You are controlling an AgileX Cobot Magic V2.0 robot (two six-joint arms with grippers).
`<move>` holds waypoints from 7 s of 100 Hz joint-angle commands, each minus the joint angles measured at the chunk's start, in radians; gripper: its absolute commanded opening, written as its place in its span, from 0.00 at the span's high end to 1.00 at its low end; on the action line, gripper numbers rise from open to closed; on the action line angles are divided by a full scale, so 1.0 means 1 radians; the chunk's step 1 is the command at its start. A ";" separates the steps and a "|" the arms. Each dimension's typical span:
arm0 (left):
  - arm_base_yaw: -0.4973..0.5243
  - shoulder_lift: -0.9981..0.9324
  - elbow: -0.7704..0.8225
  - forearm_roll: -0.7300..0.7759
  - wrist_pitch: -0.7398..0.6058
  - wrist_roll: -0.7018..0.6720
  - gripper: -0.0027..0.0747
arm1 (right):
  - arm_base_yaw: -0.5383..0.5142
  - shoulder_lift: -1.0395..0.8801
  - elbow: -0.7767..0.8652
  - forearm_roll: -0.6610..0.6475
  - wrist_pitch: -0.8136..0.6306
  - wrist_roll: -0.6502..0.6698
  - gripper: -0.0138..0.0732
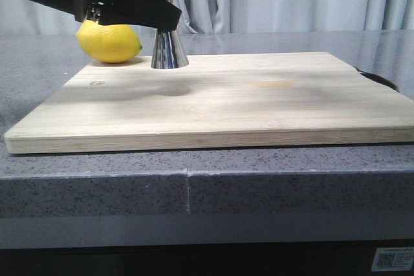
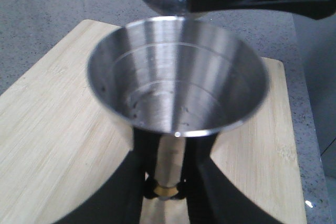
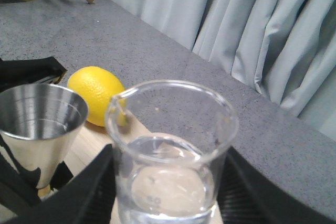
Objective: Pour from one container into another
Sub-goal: 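Lift the beaker with the right gripper toward the jigger, then tilt the beaker with the right gripper over the jigger's mouth, then tip the beaker further with the right gripper, pouring liquid into jigger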
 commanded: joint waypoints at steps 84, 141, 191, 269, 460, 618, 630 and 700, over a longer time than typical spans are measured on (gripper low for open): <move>-0.007 -0.053 -0.032 -0.074 0.064 -0.012 0.93 | 0.031 -0.042 -0.138 -0.124 0.037 -0.007 0.59; -0.007 -0.053 -0.032 -0.072 0.084 -0.012 0.93 | 0.040 -0.042 -0.138 -0.158 0.059 -0.007 0.59; -0.007 -0.053 -0.032 -0.061 0.117 -0.014 0.93 | 0.040 -0.042 -0.138 -0.191 0.085 -0.007 0.59; -0.007 -0.053 -0.032 -0.021 0.114 -0.031 0.98 | 0.070 -0.040 -0.138 -0.236 0.108 -0.007 0.59; -0.007 -0.053 -0.032 -0.003 0.132 -0.040 0.98 | 0.096 -0.040 -0.139 -0.365 0.177 -0.007 0.59; -0.007 -0.053 -0.032 0.005 0.156 -0.040 0.98 | 0.125 -0.040 -0.139 -0.463 0.173 -0.007 0.59; -0.007 -0.053 -0.032 0.007 0.156 -0.040 0.98 | 0.128 -0.040 -0.139 -0.469 0.174 -0.007 0.59; -0.007 -0.053 -0.032 0.007 0.156 -0.040 0.98 | 0.128 -0.040 -0.139 -0.539 0.174 -0.007 0.59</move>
